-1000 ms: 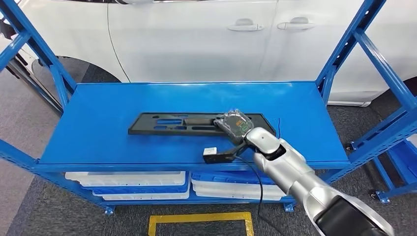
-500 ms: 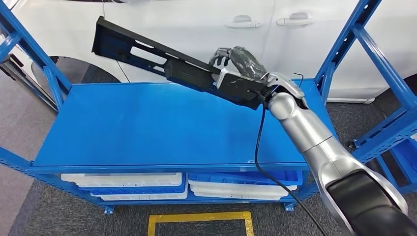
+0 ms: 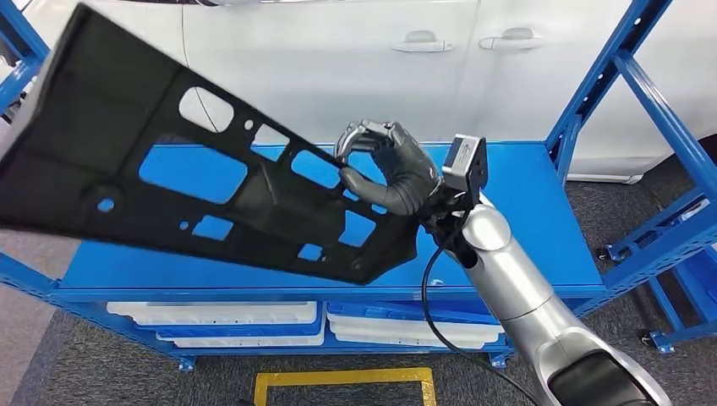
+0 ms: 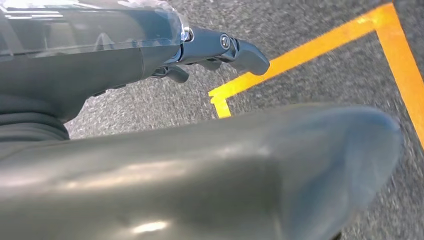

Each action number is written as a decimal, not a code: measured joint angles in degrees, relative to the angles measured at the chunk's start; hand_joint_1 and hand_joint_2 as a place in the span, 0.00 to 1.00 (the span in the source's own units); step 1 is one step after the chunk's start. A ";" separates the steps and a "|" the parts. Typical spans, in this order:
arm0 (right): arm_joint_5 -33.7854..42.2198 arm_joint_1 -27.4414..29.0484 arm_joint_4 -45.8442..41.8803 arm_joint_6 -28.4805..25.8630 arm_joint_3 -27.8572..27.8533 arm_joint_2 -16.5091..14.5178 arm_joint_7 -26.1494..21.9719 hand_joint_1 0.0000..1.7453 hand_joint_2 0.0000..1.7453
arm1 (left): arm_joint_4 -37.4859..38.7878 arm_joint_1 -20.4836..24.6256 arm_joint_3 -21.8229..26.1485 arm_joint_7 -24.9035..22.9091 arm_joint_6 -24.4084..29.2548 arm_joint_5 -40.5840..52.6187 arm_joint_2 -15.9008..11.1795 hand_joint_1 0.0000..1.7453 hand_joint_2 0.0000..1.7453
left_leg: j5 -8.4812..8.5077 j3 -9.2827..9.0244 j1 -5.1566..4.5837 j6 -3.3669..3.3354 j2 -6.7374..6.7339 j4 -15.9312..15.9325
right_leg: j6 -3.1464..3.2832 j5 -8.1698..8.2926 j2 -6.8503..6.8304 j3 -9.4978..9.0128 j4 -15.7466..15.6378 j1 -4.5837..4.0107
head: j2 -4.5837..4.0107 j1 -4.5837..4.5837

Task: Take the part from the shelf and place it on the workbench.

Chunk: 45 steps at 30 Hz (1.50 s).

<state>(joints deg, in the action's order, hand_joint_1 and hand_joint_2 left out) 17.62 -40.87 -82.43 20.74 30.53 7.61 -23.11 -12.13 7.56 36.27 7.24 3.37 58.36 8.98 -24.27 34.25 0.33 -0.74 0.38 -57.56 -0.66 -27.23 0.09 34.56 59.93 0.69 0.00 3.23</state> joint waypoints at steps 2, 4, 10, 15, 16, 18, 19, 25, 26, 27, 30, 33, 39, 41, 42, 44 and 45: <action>-0.04 0.65 -1.23 0.00 0.32 -0.11 0.43 0.80 1.00 | 0.00 0.02 0.01 -0.02 0.21 -0.11 0.02 0.00 0.00 | 0.28 -0.23 0.15 -0.42 -0.08 0.52 | -0.27 -3.09 0.00 2.38 5.25 0.06 | 0.00 0.00; -0.13 0.90 -1.68 -0.24 0.60 -0.31 1.42 0.80 1.00 | 0.00 -0.07 0.03 0.01 0.39 -0.44 0.02 0.00 0.00 | 0.27 -0.18 0.12 -0.53 -0.11 0.49 | -0.50 -6.23 -0.01 6.09 12.90 0.10 | 0.00 0.00; 3.31 -0.44 -1.41 1.12 0.88 -1.32 4.58 0.97 1.00 | 0.00 -0.32 0.19 0.07 0.52 -1.15 0.15 0.00 0.00 | -0.49 0.18 -0.01 0.37 0.09 -0.89 | -0.40 0.74 -0.02 1.08 1.64 0.46 | 0.00 0.00; 7.67 -1.32 -1.10 2.85 1.08 -2.04 5.51 0.97 1.00 | 0.00 -0.64 0.39 0.29 0.56 -1.55 0.18 0.00 0.00 | -1.38 0.75 0.01 1.74 0.03 -2.08 | 1.36 1.16 0.10 0.49 -0.25 0.29 | 0.00 -0.01; 8.21 -1.41 -1.19 3.02 1.13 -2.19 5.76 0.97 1.00 | 0.00 -0.68 0.44 0.36 0.56 -1.62 0.19 0.00 0.00 | -2.56 1.48 0.06 2.03 0.00 -3.84 | 1.64 1.25 0.06 0.46 -0.37 0.40 | 0.00 0.00; 8.88 -1.50 -1.42 3.08 1.26 -2.42 6.29 0.96 1.00 | 0.00 -0.73 0.57 0.43 0.56 -1.72 0.20 0.00 0.00 | -6.21 4.46 0.18 2.52 -0.05 -10.68 | 1.95 1.27 -0.02 0.43 -0.42 0.37 | 0.00 0.00; 9.04 -1.51 -1.51 3.05 1.33 -2.46 6.57 0.96 1.00 | 0.00 -0.79 0.64 0.44 0.56 -1.75 0.20 0.00 0.00 | -7.80 6.22 0.22 2.65 -0.06 -14.56 | 2.00 1.26 -0.04 0.44 -0.42 0.30 | 0.00 0.00; 9.92 -1.73 -1.86 2.66 1.56 -2.47 7.14 0.97 1.00 | 0.00 -0.87 0.81 0.50 0.78 -1.81 0.15 0.00 0.00 | -1.51 1.11 -0.03 1.40 -0.02 -4.00 | 1.84 1.17 0.13 0.14 -0.44 -0.09 | 0.00 -0.01; 10.40 -1.81 -1.90 2.67 1.56 -2.47 7.09 0.97 1.00 | 0.00 -0.82 0.81 0.53 0.85 -1.85 0.15 0.00 0.00 | -1.00 0.12 -0.20 1.15 -0.01 -1.86 | 1.63 1.21 0.16 0.21 -0.47 -0.12 | 0.00 -0.01; 10.97 -1.85 -1.91 2.72 1.57 -2.47 7.06 0.96 1.00 | 0.00 -0.81 0.82 0.55 0.91 -1.89 0.14 0.00 0.00 | -1.12 -0.16 -0.37 0.99 0.01 -1.15 | 1.34 1.29 0.17 0.30 -0.54 -0.10 | 0.00 -0.01; 13.14 -1.85 -2.03 3.03 1.58 -2.46 7.23 0.97 1.00 | 0.00 -0.83 0.86 0.59 1.04 -1.97 0.13 0.00 0.00 | -0.48 -0.44 -0.20 0.21 -0.04 -0.10 | 0.30 1.11 0.15 0.37 -0.54 -0.05 | 0.00 -0.01; 16.17 -1.65 -2.20 3.54 1.58 -2.45 8.28 0.98 1.00 | 0.00 -0.75 0.86 0.65 1.11 -2.04 0.17 0.00 0.00 | 0.06 -0.82 -0.02 -0.49 -0.18 0.87 | -0.31 -3.01 0.11 3.49 6.40 -0.01 | 0.00 -0.02; 19.69 0.87 -2.81 3.85 2.10 -2.44 9.09 0.98 1.00 | 0.00 -1.10 0.92 0.85 1.41 -2.54 0.25 0.00 0.00 | -0.45 -0.74 0.00 -0.22 -0.06 0.04 | -0.74 -0.88 -0.04 3.47 6.50 0.41 | 0.00 -0.02; 19.70 2.09 -3.69 3.40 2.47 -2.45 8.36 0.97 1.00 | 0.00 -1.13 1.03 1.00 1.78 -2.78 0.30 0.00 0.00 | -0.94 -0.44 -0.18 0.32 0.04 -0.77 | -0.22 0.98 -0.03 0.68 0.65 0.35 | 0.00 -0.02; 19.24 3.13 -4.20 3.05 2.69 -2.45 7.60 0.97 1.00 | 0.00 -1.22 1.10 1.08 2.23 -2.93 0.32 0.00 0.00 | -1.08 -0.31 -0.26 0.59 0.07 -0.97 | 0.17 0.93 0.03 0.31 -0.22 0.22 | 0.00 -0.02; 17.71 5.80 -5.11 2.63 3.28 -2.45 5.49 0.97 1.00 | 0.00 -1.54 1.25 1.43 3.35 -3.21 0.45 0.00 0.00 | -1.21 -0.29 -0.26 1.11 0.08 -1.00 | 0.93 0.94 0.13 0.32 -0.27 0.06 | 0.00 -0.01; 16.86 7.23 -5.55 2.62 3.63 -2.47 4.36 0.96 1.00 | 0.01 -1.75 1.28 1.74 3.84 -3.27 0.56 0.00 0.00 | -1.57 -0.22 -0.21 1.42 0.05 -1.30 | 1.25 0.98 0.13 0.26 -0.37 0.11 | 0.00 -0.01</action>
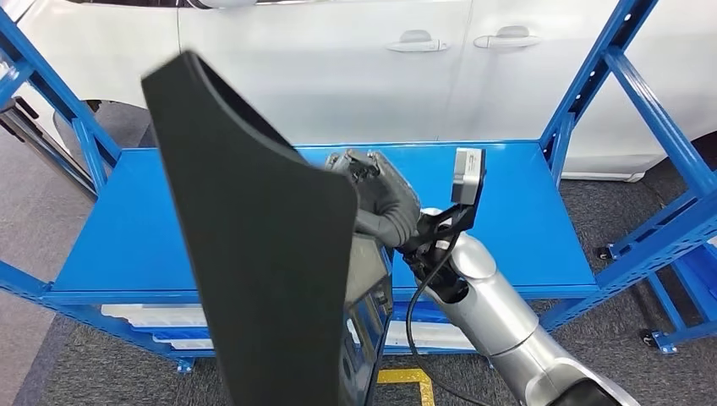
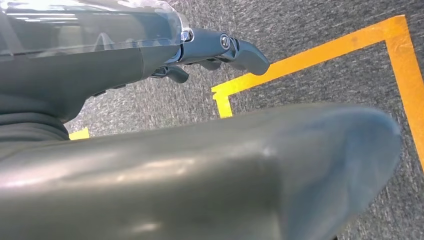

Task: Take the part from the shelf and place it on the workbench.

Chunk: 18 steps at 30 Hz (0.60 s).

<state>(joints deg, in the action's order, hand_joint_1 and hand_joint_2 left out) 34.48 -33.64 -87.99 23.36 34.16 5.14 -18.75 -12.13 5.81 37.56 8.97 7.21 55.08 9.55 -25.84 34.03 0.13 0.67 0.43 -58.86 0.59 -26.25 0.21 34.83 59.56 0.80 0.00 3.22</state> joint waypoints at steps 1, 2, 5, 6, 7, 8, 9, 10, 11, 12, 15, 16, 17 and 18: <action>-0.67 1.36 -0.45 0.04 0.38 -0.03 -0.97 0.97 1.00 | 0.01 -0.16 0.03 0.39 0.29 -0.10 0.12 0.00 0.00 | -0.89 0.45 0.06 0.33 -0.04 -1.18 | 0.30 0.05 -0.04 -0.06 -0.11 0.11 | 0.00 0.01; -1.22 2.68 -0.99 0.03 0.73 -0.05 -1.75 0.97 1.00 | 0.01 -0.29 0.05 0.83 0.45 -0.19 0.22 0.00 0.00 | -2.35 1.44 0.13 0.65 -0.08 -3.48 | 0.55 0.07 -0.10 -0.12 -0.21 0.21 | 0.00 0.01; -2.27 6.39 -2.53 -0.28 1.38 -0.09 -2.90 0.96 1.00 | 0.03 -0.60 0.14 2.37 0.26 -0.38 0.39 0.00 0.00 | -7.27 6.52 0.33 1.23 -0.12 -14.46 | 0.87 -0.05 -0.26 -0.15 -0.22 0.10 | 0.00 0.01; -2.61 7.52 -3.06 -0.40 1.52 -0.08 -3.02 0.95 1.00 | 0.03 -0.69 0.19 2.84 0.11 -0.40 0.41 0.00 0.00 | -7.46 7.42 0.36 1.23 -0.12 -16.24 | 0.91 -0.08 -0.27 -0.18 -0.21 0.06 | 0.00 0.01; -2.93 8.54 -3.67 -0.51 1.67 -0.08 -3.07 0.95 1.00 | 0.04 -0.75 0.23 3.21 -0.04 -0.39 0.42 0.00 0.00 | -6.48 7.20 0.38 1.11 -0.12 -15.69 | 0.92 -0.11 -0.23 -0.24 -0.21 0.02 | 0.00 0.01; -3.21 9.35 -4.29 -0.61 1.79 -0.08 -3.07 0.95 1.00 | 0.04 -0.76 0.26 3.46 -0.13 -0.36 0.42 0.00 0.00 | -4.59 5.84 0.38 0.88 -0.12 -12.81 | 0.90 -0.15 -0.15 -0.35 -0.21 -0.01 | 0.00 0.01; -3.41 9.91 -4.85 -0.70 1.88 -0.08 -3.02 0.95 1.00 | 0.04 -0.73 0.27 3.58 -0.17 -0.32 0.42 0.00 0.00 | -2.44 3.78 0.34 0.55 -0.12 -8.53 | 0.85 -0.20 -0.07 -0.49 -0.22 -0.03 | 0.00 0.01; -3.52 10.31 -5.32 -0.74 1.91 -0.08 -2.97 0.95 1.00 | 0.04 -0.66 0.29 3.64 -0.23 -0.28 0.42 0.00 0.00 | -0.97 1.78 0.20 0.20 -0.11 -4.47 | 0.72 -0.24 0.01 -0.58 -0.23 -0.11 | 0.00 0.01; -3.59 10.59 -5.66 -0.76 1.91 -0.08 -2.91 0.95 1.00 | 0.04 -0.58 0.31 3.70 -0.31 -0.25 0.43 0.00 0.00 | -0.10 0.34 0.04 -0.10 -0.09 -1.52 | 0.51 -0.25 0.08 -0.60 -0.25 -0.15 | 0.00 0.01; -3.62 10.86 -5.91 -0.76 1.91 -0.08 -2.83 0.95 1.00 | 0.04 -0.51 0.32 3.77 -0.44 -0.25 0.44 0.00 0.00 | 0.11 -0.40 -0.14 -0.34 -0.06 0.05 | 0.22 -0.23 0.11 -0.59 -0.29 -0.15 | 0.00 0.00; -3.66 11.60 -6.41 -0.68 1.91 -0.09 -2.42 0.95 1.00 | 0.04 -0.47 0.37 4.07 -0.83 -0.32 0.48 0.00 0.00 | 0.38 -0.78 -0.21 -1.09 -0.03 1.06 | -0.83 -0.18 0.11 -0.70 -0.51 -0.07 | 0.00 -0.01; -3.67 11.72 -6.55 -0.66 1.91 -0.09 -2.33 0.95 1.00 | 0.04 -0.45 0.38 4.15 -0.88 -0.36 0.50 0.00 0.00 | 0.65 -0.97 -0.08 -1.44 -0.08 1.47 | -1.09 -0.73 0.08 -0.50 0.10 -0.07 | 0.00 -0.01; -3.67 11.78 -6.69 -0.65 1.91 -0.08 -2.28 0.95 1.00 | 0.04 -0.41 0.39 4.21 -0.91 -0.39 0.52 0.00 0.00 | 0.90 -1.13 0.07 -1.75 -0.14 1.88 | -1.30 -1.92 0.07 0.20 1.78 -0.08 | 0.00 -0.01; -3.68 11.87 -6.77 -0.65 1.91 -0.08 -2.27 0.95 1.00 | 0.04 -0.37 0.39 4.26 -0.95 -0.40 0.56 0.00 0.00 | 1.04 -1.19 0.13 -1.95 -0.20 2.07 | -1.44 -3.70 0.04 1.52 4.76 -0.03 | 0.00 -0.01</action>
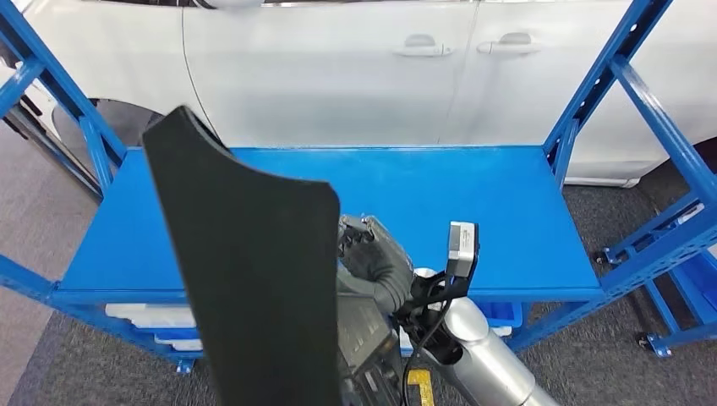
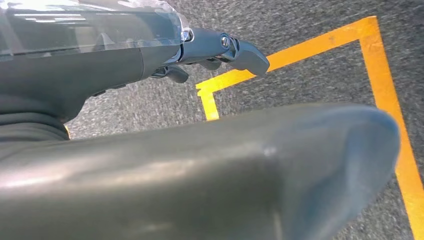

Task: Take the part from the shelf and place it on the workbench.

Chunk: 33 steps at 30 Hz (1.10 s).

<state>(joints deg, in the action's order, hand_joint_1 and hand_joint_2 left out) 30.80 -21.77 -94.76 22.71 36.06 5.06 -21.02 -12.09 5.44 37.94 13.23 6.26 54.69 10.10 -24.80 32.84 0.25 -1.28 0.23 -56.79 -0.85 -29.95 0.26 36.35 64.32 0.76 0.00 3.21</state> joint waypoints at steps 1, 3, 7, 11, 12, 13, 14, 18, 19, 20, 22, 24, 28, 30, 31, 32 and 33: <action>-0.01 0.15 -0.05 0.01 0.00 0.01 0.02 0.95 1.00 | 0.00 0.02 0.01 0.03 -0.04 -0.02 0.01 0.00 0.00 | 0.04 0.06 -0.02 -0.14 -0.03 0.02 | -0.12 -2.01 0.00 1.84 3.93 0.00 | 0.00 0.00; 0.00 0.59 -0.07 0.06 0.00 0.01 0.26 0.96 1.00 | 0.00 0.01 0.02 0.05 -0.14 -0.09 0.02 0.00 0.00 | 0.05 0.21 -0.08 -0.20 -0.04 -0.09 | -0.36 -4.18 -0.02 4.83 10.28 0.05 | 0.00 0.00; 0.38 0.76 -0.07 0.25 0.00 0.01 1.31 0.97 1.00 | 0.00 0.02 0.04 0.04 -0.31 -0.23 0.10 0.00 0.00 | -0.35 0.33 -0.15 0.26 0.11 -0.91 | -0.34 1.57 -0.18 -0.08 0.63 0.28 | 0.00 0.00; 0.71 0.90 -0.08 0.77 0.00 -0.09 1.78 0.95 1.00 | 0.00 0.08 0.07 0.02 -0.27 -0.33 0.13 0.00 0.00 | -0.70 0.90 -0.41 1.33 0.20 -1.76 | 0.95 3.08 0.00 -2.22 -4.72 0.01 | 0.00 0.01; 0.76 0.92 -0.10 0.86 0.00 -0.11 1.80 0.95 1.00 | 0.00 0.08 0.08 0.02 -0.26 -0.34 0.13 0.00 0.00 | -0.80 0.94 -0.33 1.63 0.19 -1.83 | 1.25 3.20 0.00 -2.23 -4.83 0.05 | 0.00 0.01; 0.82 0.92 -0.13 0.92 0.00 -0.14 1.81 0.94 1.00 | 0.00 0.10 0.09 0.01 -0.25 -0.35 0.13 0.00 0.00 | -1.32 1.17 -0.25 1.97 0.16 -2.41 | 1.58 3.30 -0.03 -2.28 -4.96 0.14 | 0.00 0.01; 0.87 0.92 -0.17 0.97 0.00 -0.17 1.82 0.94 1.00 | 0.00 0.13 0.09 0.01 -0.25 -0.35 0.13 0.00 0.25 | -2.41 1.80 -0.17 2.31 0.13 -3.96 | 1.86 3.40 -0.09 -2.31 -5.10 0.27 | 0.00 0.02; 0.92 1.18 -0.23 1.07 0.00 -0.25 1.86 0.94 1.00 | 0.00 0.12 0.09 -0.05 -0.29 -0.39 0.11 0.00 1.00 | -8.60 7.72 0.19 3.22 0.08 -17.36 | 2.24 3.47 -0.25 -2.24 -5.16 0.29 | 0.00 0.02; 0.92 1.28 -0.23 1.09 0.00 -0.25 1.90 0.94 1.00 | 0.00 0.11 0.11 -0.13 -0.36 -0.46 0.10 0.00 1.00 | -8.34 8.08 0.23 3.22 0.08 -18.19 | 2.24 3.47 -0.25 -2.27 -5.15 0.28 | 0.00 0.02; 0.92 1.34 -0.23 1.14 0.00 -0.26 1.93 0.94 1.00 | 0.00 0.12 0.17 -0.25 -0.51 -0.61 0.10 0.00 1.00 | -6.96 7.24 0.25 3.12 0.08 -16.52 | 2.23 3.46 -0.22 -2.34 -5.14 0.27 | 0.00 0.02; 0.90 1.37 -0.23 1.22 0.00 -0.29 1.99 0.94 1.00 | 0.00 0.25 0.39 -0.55 -0.86 -1.00 0.10 0.00 1.00 | -3.07 3.19 0.23 2.61 0.09 -8.41 | 2.14 3.42 -0.14 -2.54 -5.17 0.24 | 0.00 0.02; 0.81 1.37 -0.24 1.27 0.00 -0.33 2.04 0.94 1.00 | 0.00 0.45 0.58 -0.77 -1.01 -1.22 0.10 0.00 1.00 | -1.25 0.31 -0.02 2.00 0.13 -2.38 | 1.70 3.47 -0.06 -2.53 -5.19 0.10 | 0.00 0.01; 0.49 1.44 -0.48 1.14 0.00 -0.36 2.53 0.94 1.00 | 0.00 0.56 0.78 -1.28 -0.80 -1.34 0.05 0.00 1.00 | -0.76 -0.16 0.00 0.86 0.17 -0.73 | 0.34 3.43 -0.08 -2.34 -5.25 0.00 | 0.00 0.01; 0.45 1.48 -0.67 1.08 0.00 -0.35 2.68 0.94 1.00 | 0.00 0.62 0.83 -1.54 -0.67 -1.32 0.06 0.00 1.00 | -0.27 -0.42 0.26 0.23 0.06 0.02 | -0.10 1.19 -0.12 -0.89 -1.92 -0.03 | 0.00 0.00; 0.45 1.61 -0.69 1.08 0.00 -0.34 2.72 0.94 1.00 | 0.00 0.64 0.84 -1.60 -0.62 -1.33 0.07 0.00 1.00 | -0.21 -0.41 0.17 0.08 0.01 0.12 | -0.23 -0.69 -0.13 0.70 1.55 -0.01 | 0.00 0.00; 0.44 1.82 -0.69 1.08 0.00 -0.32 2.74 0.94 1.00 | 0.00 0.64 0.86 -1.65 -0.59 -1.38 0.08 0.00 1.00 | -0.20 -0.34 0.11 -0.02 -0.02 0.10 | -0.34 -2.50 -0.13 2.61 5.56 0.01 | 0.00 0.00; 0.43 2.10 -0.69 1.08 0.00 -0.31 2.76 0.94 1.00 | 0.00 0.64 0.90 -1.67 -0.58 -1.50 0.08 0.00 1.00 | -0.21 -0.29 0.06 -0.06 -0.02 0.05 | -0.44 -3.61 -0.14 4.22 8.86 0.02 | 0.00 0.00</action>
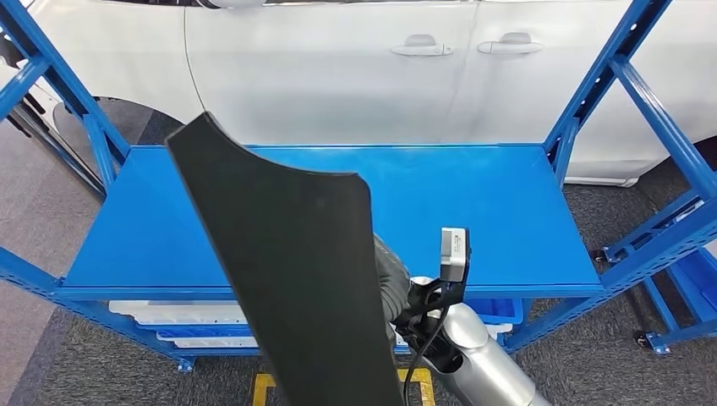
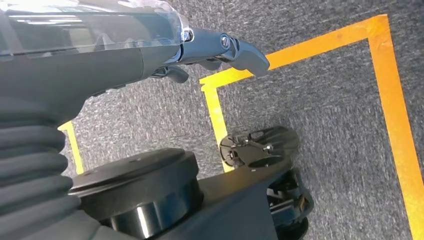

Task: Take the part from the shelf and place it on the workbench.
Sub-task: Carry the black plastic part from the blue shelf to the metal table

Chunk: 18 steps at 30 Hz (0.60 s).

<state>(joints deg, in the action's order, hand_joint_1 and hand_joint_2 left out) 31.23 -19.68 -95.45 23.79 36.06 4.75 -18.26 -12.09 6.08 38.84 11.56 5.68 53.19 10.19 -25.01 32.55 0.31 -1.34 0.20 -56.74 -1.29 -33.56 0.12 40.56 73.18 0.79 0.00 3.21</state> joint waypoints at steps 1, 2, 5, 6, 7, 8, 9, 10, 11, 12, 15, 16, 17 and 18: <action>-0.01 0.25 0.00 -0.01 0.00 0.02 0.01 0.94 1.00 | 0.00 -0.01 0.04 0.00 -0.01 -0.14 0.00 0.00 1.00 | -0.03 0.03 -0.04 -0.02 0.01 -0.09 | -0.07 -0.01 0.00 0.74 1.48 0.02 | 0.00 0.00; -0.02 0.41 0.00 -0.01 -0.01 0.02 0.01 0.94 1.00 | 0.00 -0.01 0.08 0.01 -0.07 -0.27 0.01 0.00 1.00 | -0.10 0.04 -0.04 0.01 0.03 -0.23 | -0.09 1.08 -0.02 0.35 0.65 0.04 | 0.00 0.00; -0.02 0.51 0.00 0.02 -0.02 0.03 0.01 0.94 1.00 | 0.00 0.05 0.12 0.21 -0.30 -0.50 0.05 0.00 1.00 | -0.66 0.20 -0.14 0.49 0.14 -1.18 | 0.26 6.13 -0.08 -4.78 -10.00 0.06 | 0.00 0.00; -0.01 0.53 -0.01 0.03 -0.02 0.02 0.00 0.94 1.00 | 0.00 0.09 0.13 0.30 -0.30 -0.55 0.05 0.00 1.00 | -0.86 0.37 -0.24 0.75 0.17 -1.52 | 0.56 6.83 -0.07 -5.87 -12.40 0.01 | 0.00 0.00; 0.01 0.59 -0.01 0.04 -0.02 0.02 -0.01 0.94 1.00 | 0.00 0.13 0.14 0.36 -0.24 -0.57 0.04 0.00 1.00 | -0.99 0.54 -0.33 1.03 0.18 -1.74 | 0.92 6.91 -0.01 -6.29 -13.49 -0.09 | 0.00 0.00; 0.03 0.65 -0.02 0.05 -0.02 0.01 -0.01 0.94 1.00 | 0.00 0.16 0.14 0.36 -0.12 -0.56 0.03 0.00 1.00 | -1.03 0.63 -0.39 1.34 0.18 -1.79 | 1.30 6.87 0.06 -6.23 -13.52 -0.24 | 0.00 0.00; 0.05 0.70 -0.02 0.05 -0.02 0.01 -0.02 0.94 1.00 | 0.00 0.18 0.15 0.33 0.01 -0.55 0.01 0.00 1.00 | -1.03 0.61 -0.34 1.60 0.17 -1.72 | 1.65 6.94 0.11 -6.19 -13.58 -0.21 | 0.00 0.00; 0.08 0.72 -0.02 0.05 -0.02 0.01 -0.02 0.94 1.00 | 0.00 0.18 0.15 0.28 0.14 -0.52 0.01 0.00 1.00 | -1.20 0.62 -0.27 1.89 0.16 -1.83 | 1.97 7.04 0.12 -6.24 -13.74 -0.17 | 0.00 0.00; 0.11 0.73 -0.02 0.06 -0.02 0.01 -0.02 0.94 1.00 | 0.00 0.18 0.15 0.24 0.26 -0.50 0.01 0.00 1.00 | -1.82 0.90 -0.22 2.21 0.14 -2.57 | 2.25 7.14 0.08 -6.31 -13.91 -0.07 | 0.00 0.01; 0.16 0.72 -0.02 0.06 -0.02 0.01 -0.02 0.94 1.00 | 0.00 0.19 0.15 0.21 0.35 -0.49 0.00 0.00 1.00 | -3.05 1.72 -0.14 2.51 0.12 -4.45 | 2.49 7.23 0.01 -6.36 -14.07 0.06 | 0.00 0.01; 0.35 0.88 0.00 0.05 -0.02 -0.01 0.02 0.94 1.00 | 0.00 0.11 0.15 0.14 0.58 -0.50 -0.04 0.00 1.00 | -7.93 6.54 0.15 3.24 0.09 -14.83 | 2.83 7.25 -0.14 -6.35 -14.14 -0.01 | 0.00 0.02; 0.41 0.97 0.01 0.05 -0.02 -0.01 0.04 0.94 1.00 | 0.00 0.04 0.15 0.11 0.63 -0.50 -0.06 0.00 1.00 | -8.29 7.58 0.20 3.29 0.09 -16.94 | 2.85 7.23 -0.13 -6.36 -14.13 -0.06 | 0.00 0.02; 0.50 1.05 0.01 0.05 -0.02 -0.01 0.06 0.94 1.00 | 0.00 -0.02 0.15 0.08 0.67 -0.51 -0.07 0.00 1.00 | -7.53 7.60 0.20 3.20 0.09 -16.87 | 2.86 7.22 -0.11 -6.40 -14.12 -0.11 | 0.00 0.02; 0.59 1.09 0.00 0.05 -0.02 -0.01 0.09 0.94 1.00 | 0.00 -0.05 0.15 0.08 0.68 -0.52 -0.07 0.00 1.00 | -5.81 6.55 0.18 2.98 0.09 -14.56 | 2.86 7.21 -0.06 -6.48 -14.12 -0.15 | 0.00 0.02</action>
<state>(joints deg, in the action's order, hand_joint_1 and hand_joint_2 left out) 31.82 -18.59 -95.45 23.83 36.04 4.74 -18.17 -12.09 6.03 38.99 11.64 6.36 52.67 10.12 -30.82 39.11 0.49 1.64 0.30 -71.30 1.57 -26.35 0.05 34.08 59.06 0.63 0.00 3.23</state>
